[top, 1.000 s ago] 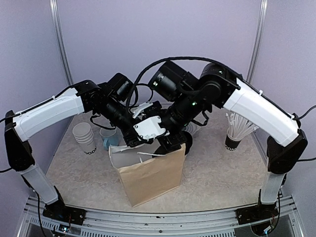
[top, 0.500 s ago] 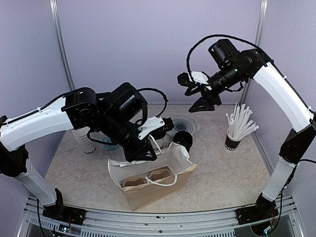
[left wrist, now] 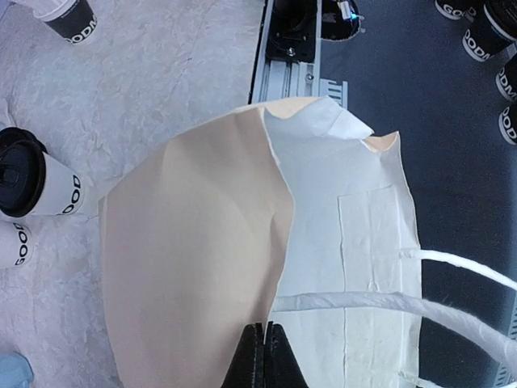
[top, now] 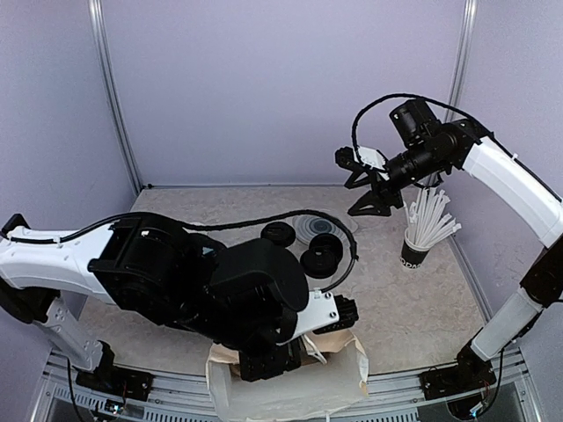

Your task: Pack the takeout coffee

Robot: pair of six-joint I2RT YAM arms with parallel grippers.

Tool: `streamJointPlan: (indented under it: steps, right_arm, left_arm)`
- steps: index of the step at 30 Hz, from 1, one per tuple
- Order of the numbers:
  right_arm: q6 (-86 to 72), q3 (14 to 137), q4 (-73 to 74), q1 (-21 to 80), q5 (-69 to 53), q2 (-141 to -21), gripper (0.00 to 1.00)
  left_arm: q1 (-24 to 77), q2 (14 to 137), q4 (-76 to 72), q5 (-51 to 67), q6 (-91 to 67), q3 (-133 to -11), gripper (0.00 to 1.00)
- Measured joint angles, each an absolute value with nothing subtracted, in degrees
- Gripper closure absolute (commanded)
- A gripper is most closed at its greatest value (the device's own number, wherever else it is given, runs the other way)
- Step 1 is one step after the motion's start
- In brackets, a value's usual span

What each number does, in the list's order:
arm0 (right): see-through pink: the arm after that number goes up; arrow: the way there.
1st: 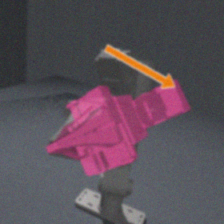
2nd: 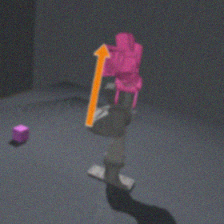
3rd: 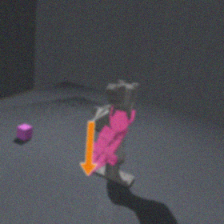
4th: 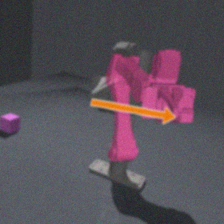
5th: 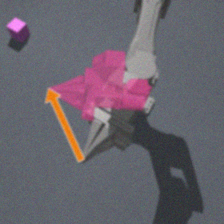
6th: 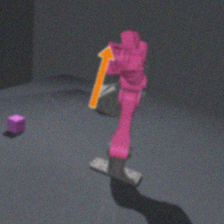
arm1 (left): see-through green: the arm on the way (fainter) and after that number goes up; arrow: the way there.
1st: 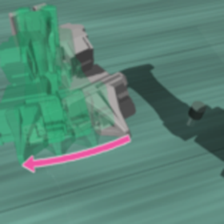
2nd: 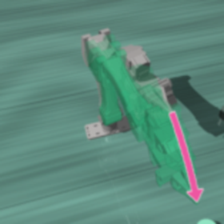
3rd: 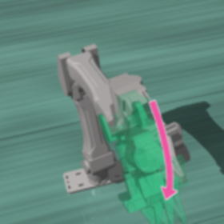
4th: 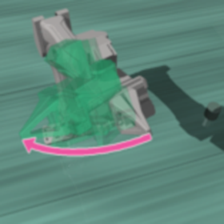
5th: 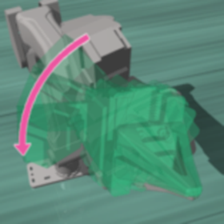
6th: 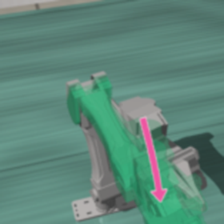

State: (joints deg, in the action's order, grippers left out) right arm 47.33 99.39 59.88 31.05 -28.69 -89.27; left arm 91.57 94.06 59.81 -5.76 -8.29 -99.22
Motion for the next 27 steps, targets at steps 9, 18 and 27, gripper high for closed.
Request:
streamJointPlan:
  steps: [9, 18, 27]
  right_arm:
    - [45.10, 97.95, 57.30, 30.98, -31.20, -89.30, 0.32]
    - [43.57, 97.84, 57.04, 31.79, -29.80, -92.33, 0.34]
    - [42.35, 98.17, 59.13, 33.21, -26.28, -102.15, 0.33]
  left_arm:
    - [99.74, 98.74, 63.44, -15.00, -9.02, -102.02, 1.00]
    - [91.57, 97.21, 64.31, -15.86, -8.23, -100.73, 0.99]
    - [74.19, 88.44, 63.96, -1.28, -4.95, -100.29, 0.99]
